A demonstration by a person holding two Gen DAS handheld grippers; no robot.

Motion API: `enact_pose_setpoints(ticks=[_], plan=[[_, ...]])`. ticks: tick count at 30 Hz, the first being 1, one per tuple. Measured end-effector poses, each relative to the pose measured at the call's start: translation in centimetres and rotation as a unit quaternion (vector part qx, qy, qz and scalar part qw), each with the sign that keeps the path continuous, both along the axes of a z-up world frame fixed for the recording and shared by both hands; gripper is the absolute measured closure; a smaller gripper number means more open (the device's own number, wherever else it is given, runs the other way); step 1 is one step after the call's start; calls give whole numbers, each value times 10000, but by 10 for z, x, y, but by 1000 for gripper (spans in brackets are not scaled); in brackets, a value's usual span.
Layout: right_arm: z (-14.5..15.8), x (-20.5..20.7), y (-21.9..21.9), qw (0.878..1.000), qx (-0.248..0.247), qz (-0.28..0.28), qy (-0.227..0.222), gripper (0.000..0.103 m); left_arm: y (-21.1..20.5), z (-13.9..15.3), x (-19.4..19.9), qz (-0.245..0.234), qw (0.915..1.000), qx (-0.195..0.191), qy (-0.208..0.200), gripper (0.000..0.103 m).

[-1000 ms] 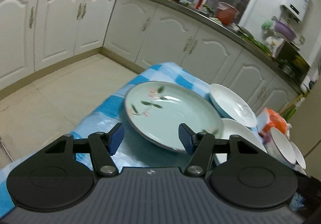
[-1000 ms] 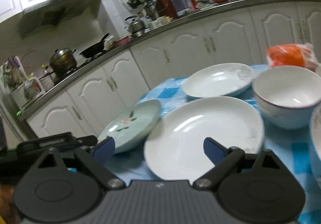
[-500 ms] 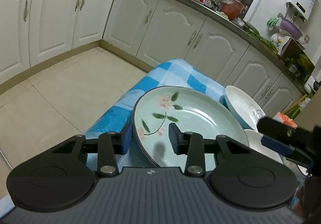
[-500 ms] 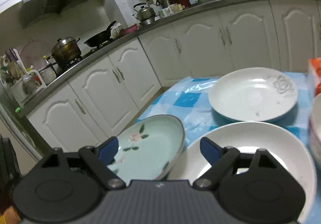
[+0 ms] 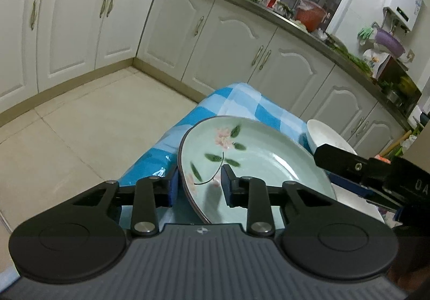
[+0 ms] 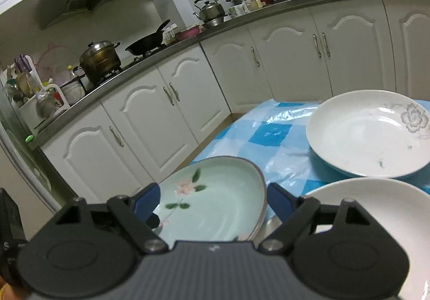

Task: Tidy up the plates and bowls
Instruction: 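Lift the green plate with both tools and carry it across the table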

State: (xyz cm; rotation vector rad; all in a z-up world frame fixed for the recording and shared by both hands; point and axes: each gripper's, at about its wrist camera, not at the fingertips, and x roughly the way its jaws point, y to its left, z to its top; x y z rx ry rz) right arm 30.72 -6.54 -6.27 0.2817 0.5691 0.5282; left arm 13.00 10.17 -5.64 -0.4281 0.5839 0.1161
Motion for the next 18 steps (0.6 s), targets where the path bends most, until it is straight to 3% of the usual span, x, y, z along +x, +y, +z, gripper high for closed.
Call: enact_pose_setpoints(ticks=[2,3,5,7,8,12,18], plan=[[0,-2,7,9982,296,505,124,41,-1,2,-1,-65,10000,-17,-69,70],[3,-7,17,9992,-19,404,0,41,-2,3,-2,-112,9999,-15,-79,70],[7,-15,27,9970,-677,24,-374,32,1,4,-5,-130,9999,-99,-23,72],[8,-14,23,9964,-739,-118,-388,19,2,2,-2,-104,9998,-130,49,73],[10,-11,20,9961,-763,-203,-389,17,2,0,-2,-90,9999,-105,58,74],[12,9,8,9954,-848,-340,-281,16,0,1,1,-71,9999,-63,38,74],[-5,46,9,9977,-576,87,348,17,-3,-3,9,-85,9999,100,68,74]])
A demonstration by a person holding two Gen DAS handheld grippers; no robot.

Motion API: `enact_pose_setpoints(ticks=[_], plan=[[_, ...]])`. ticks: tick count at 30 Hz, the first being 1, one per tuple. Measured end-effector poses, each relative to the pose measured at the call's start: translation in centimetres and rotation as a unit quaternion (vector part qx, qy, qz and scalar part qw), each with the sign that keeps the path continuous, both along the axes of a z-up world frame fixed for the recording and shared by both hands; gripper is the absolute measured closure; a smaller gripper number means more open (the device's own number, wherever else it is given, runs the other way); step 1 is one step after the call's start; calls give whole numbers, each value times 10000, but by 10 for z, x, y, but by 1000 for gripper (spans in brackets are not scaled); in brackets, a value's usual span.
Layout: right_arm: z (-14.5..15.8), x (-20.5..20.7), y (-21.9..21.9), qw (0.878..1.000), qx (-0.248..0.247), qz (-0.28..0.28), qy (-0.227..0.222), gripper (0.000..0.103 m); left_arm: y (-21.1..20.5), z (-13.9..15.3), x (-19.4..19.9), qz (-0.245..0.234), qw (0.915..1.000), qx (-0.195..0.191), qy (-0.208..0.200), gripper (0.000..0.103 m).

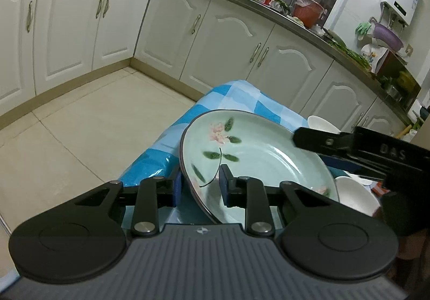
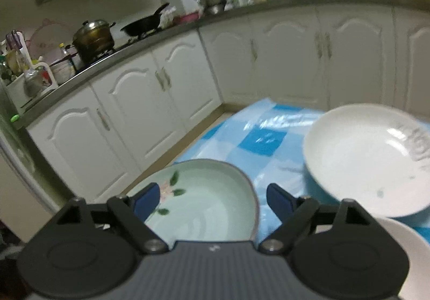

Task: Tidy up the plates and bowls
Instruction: 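Lift the green plate with both tools and carry it across the table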

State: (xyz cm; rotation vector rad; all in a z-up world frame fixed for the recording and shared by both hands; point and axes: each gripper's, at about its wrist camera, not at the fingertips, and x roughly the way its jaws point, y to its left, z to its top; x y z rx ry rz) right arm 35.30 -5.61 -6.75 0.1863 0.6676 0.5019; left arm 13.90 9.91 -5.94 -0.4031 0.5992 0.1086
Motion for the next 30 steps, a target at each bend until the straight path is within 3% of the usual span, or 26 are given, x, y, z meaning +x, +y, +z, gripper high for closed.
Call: enact_pose_setpoints(ticks=[6,15,30], plan=[[-5,-3,3,9997,106,54,194,15,0,3,-4,26,9998,168,-69,75],[0,-29,-2,9984,476,-96,285,15,5,13,-23,52,9997,32,-242,75],[16,-111,-17,9957,854,-334,103,14,-11,35,-78,-76,9990,-20,-448,75]])
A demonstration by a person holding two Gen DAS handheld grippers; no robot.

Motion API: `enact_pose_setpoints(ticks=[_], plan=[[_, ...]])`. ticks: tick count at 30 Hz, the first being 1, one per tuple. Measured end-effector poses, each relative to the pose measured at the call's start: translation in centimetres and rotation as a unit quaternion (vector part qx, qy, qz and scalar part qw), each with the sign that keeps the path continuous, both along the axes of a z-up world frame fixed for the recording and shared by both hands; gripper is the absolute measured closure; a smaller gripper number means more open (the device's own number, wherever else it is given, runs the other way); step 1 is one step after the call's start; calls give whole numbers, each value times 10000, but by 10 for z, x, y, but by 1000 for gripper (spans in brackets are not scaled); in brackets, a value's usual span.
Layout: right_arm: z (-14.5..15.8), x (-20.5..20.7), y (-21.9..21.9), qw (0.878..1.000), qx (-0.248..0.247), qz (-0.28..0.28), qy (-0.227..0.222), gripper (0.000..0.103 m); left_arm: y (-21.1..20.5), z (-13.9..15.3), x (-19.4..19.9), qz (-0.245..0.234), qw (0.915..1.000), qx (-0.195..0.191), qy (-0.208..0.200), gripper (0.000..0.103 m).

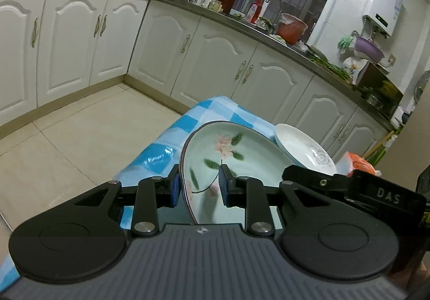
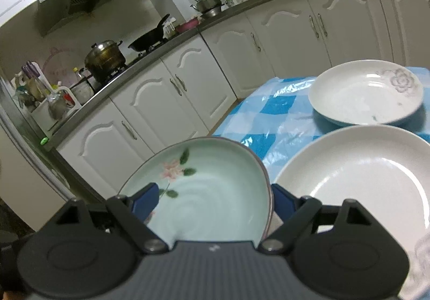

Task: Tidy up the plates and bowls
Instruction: 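Lift the green plate with both tools and carry it across the table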

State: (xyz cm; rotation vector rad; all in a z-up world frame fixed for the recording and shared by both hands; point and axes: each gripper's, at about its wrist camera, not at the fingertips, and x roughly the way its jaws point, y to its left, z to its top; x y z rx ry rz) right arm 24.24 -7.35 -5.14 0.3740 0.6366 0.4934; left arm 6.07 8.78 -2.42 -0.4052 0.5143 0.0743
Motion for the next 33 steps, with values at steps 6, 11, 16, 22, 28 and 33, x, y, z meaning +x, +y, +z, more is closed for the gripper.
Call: enact_pose_setpoints(ticks=[6,11,16,22,28,33], plan=[[10,-39,-4,9998,1,-77,-161,14,-4,1,-21,-108,9999,18,41,75],[13,-66,-5,9995,-74,-149,-269,14,-10,-2,-37,-221,9996,77,143,75],[8,-88,-8,9995,-125,-193,-201,14,-11,-9,-46,-287,9992,68,282,75],[5,-111,-18,9992,-61,-361,-130,14,-20,-11,-54,-479,9980,98,398,75],[2,-131,-32,9986,-11,-531,-81,14,-25,-11,-57,-698,9966,170,413,75],[-1,-147,-45,9976,-23,-693,-1,14,-31,-19,-57,-926,9942,226,501,74]])
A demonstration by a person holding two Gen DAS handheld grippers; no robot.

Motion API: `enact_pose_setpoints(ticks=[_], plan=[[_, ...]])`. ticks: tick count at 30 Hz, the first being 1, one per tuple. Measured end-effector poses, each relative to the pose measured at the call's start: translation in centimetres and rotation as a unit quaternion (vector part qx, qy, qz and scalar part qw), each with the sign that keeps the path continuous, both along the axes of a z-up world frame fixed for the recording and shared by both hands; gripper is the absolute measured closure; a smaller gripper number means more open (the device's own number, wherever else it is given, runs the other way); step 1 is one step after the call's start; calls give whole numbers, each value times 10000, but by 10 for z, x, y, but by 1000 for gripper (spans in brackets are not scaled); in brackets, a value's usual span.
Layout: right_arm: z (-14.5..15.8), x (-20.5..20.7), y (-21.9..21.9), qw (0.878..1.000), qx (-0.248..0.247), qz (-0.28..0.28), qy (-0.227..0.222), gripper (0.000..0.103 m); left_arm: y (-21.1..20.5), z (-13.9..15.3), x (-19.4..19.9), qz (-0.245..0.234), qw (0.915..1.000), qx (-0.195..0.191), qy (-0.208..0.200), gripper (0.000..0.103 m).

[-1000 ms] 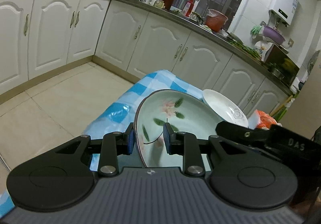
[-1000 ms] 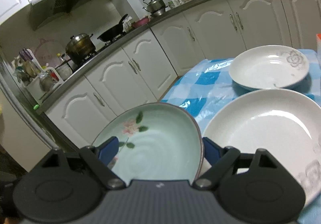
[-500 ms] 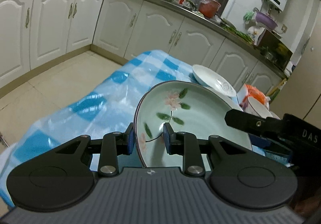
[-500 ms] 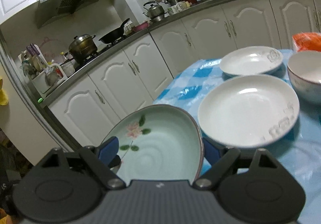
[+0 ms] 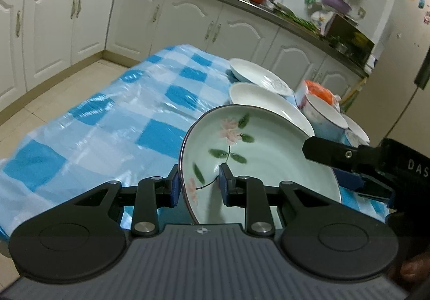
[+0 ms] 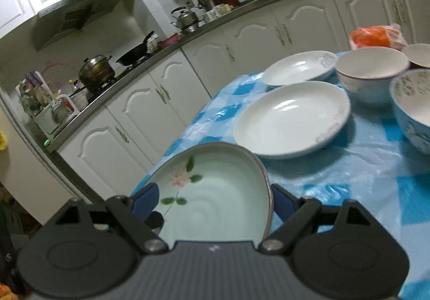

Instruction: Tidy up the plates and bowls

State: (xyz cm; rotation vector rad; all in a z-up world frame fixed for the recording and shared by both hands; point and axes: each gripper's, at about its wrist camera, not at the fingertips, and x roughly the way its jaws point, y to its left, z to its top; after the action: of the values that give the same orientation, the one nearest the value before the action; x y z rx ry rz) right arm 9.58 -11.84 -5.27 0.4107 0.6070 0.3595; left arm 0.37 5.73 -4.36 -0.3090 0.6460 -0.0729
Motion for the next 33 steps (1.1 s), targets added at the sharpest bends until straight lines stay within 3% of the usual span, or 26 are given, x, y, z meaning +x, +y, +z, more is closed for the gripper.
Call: enact_pose_setpoints(ticks=[10,21,33], plan=[[-8,-35,-44,9983,108,-550,129,14,-34,-8,6,-636,9979,106,109,74],[-15,-74,-104,9881,274,-1497,243,14,-92,-20,18,-1475,9886,206,225,73],[-25,-79,-122,9839,287,-1724,385,15,-114,-31,35,-1732,9838,388,244,72]])
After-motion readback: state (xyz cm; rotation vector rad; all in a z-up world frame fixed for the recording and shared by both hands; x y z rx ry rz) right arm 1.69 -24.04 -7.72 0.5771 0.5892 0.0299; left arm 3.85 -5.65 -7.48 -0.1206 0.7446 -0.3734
